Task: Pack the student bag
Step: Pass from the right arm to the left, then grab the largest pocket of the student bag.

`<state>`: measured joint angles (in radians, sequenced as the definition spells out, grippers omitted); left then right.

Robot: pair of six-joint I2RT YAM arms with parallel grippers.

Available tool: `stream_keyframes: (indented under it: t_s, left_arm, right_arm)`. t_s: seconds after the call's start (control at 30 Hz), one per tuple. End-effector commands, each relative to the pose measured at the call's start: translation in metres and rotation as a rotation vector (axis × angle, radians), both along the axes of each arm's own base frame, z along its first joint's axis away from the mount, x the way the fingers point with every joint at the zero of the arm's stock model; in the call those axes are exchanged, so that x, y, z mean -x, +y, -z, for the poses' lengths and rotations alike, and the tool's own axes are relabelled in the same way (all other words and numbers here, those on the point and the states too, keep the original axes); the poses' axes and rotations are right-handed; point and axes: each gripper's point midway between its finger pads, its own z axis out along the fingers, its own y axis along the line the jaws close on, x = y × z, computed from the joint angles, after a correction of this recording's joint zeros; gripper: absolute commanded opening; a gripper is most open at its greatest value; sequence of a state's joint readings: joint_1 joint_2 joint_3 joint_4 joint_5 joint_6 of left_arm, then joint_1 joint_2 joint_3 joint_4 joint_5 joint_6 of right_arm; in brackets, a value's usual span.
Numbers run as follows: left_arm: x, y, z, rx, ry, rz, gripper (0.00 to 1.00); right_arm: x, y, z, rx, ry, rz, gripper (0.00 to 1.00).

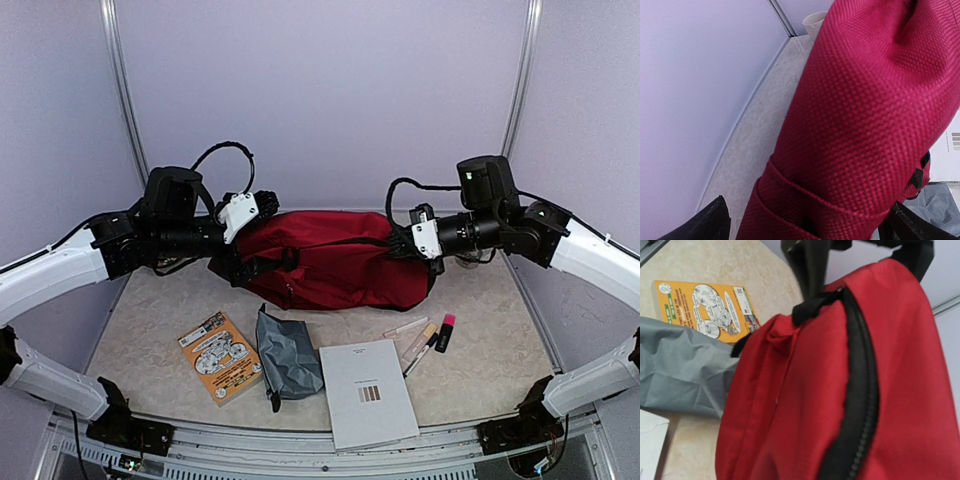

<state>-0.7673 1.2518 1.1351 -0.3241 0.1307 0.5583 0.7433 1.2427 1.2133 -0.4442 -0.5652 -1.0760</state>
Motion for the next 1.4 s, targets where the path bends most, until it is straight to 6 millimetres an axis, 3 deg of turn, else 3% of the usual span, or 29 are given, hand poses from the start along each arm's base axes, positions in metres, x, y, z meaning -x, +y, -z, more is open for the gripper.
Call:
stream_keyframes:
  t_s: [0.0,0.07,0.13,0.2,0.23,0.33,0.4,0.5,0.63,0.73,0.83,0.93,1.0,1.13,1.2,1.37]
  left_arm:
    - [0.011,-0.009,0.010,-0.008,0.031,0.079,0.96]
    - [0.012,-0.013,0.007,0.006,0.045,0.092,0.77]
    - [0.016,-0.018,0.001,0.028,0.064,0.125,0.40]
    - [0.018,-0.021,-0.006,0.070,0.075,0.135,0.11]
    - [0.017,-0.022,-0.010,0.097,0.079,0.126,0.00]
    - [0.005,-0.024,-0.025,0.200,0.120,0.043,0.00]
    - [-0.005,-0.023,-0.033,0.261,0.170,-0.030,0.00]
    - [-0.024,-0.015,-0.046,0.348,0.210,-0.129,0.00]
    - [-0.050,0.009,-0.066,0.522,0.282,-0.219,0.00]
    - [-0.057,0.018,-0.071,0.574,0.301,-0.250,0.00]
    - [-0.052,0.014,-0.068,0.560,0.301,-0.230,0.00]
    - [-0.049,0.010,-0.066,0.552,0.299,-0.219,0.00]
    - [-0.049,0.009,-0.066,0.551,0.300,-0.211,0.00]
    - [-0.046,0.008,-0.067,0.554,0.298,-0.193,0.00]
    - [-0.043,0.006,-0.067,0.553,0.300,-0.177,0.00]
    - [-0.033,0.000,-0.068,0.546,0.292,-0.113,0.00]
  right_arm:
    - [0.009,0.003,-0.022,-0.085,-0.086,-0.043,0.00]
    - [0.004,0.004,-0.023,-0.103,-0.105,-0.027,0.00]
    - [-0.006,0.005,-0.030,-0.147,-0.131,0.024,0.00]
    - [-0.023,0.005,-0.043,-0.228,-0.142,0.128,0.15]
    - [-0.037,0.001,-0.051,-0.272,-0.144,0.210,0.29]
    - [-0.058,-0.009,-0.082,-0.431,-0.048,0.378,0.62]
    - [-0.064,-0.018,-0.105,-0.526,0.043,0.456,0.74]
    - [-0.055,-0.030,-0.137,-0.648,0.193,0.481,0.75]
    - [-0.015,-0.029,-0.159,-0.766,0.463,0.314,0.64]
    - [0.007,-0.011,-0.137,-0.750,0.638,0.185,0.47]
    - [0.013,0.018,-0.103,-0.705,0.691,0.205,0.35]
    - [0.019,0.056,-0.079,-0.654,0.664,0.223,0.30]
    - [0.019,0.081,-0.075,-0.643,0.656,0.221,0.28]
    - [-0.028,0.108,-0.052,-0.666,0.692,0.409,0.23]
    - [-0.049,0.117,-0.039,-0.662,0.698,0.505,0.27]
    - [-0.065,0.130,-0.046,-0.768,0.689,0.506,0.41]
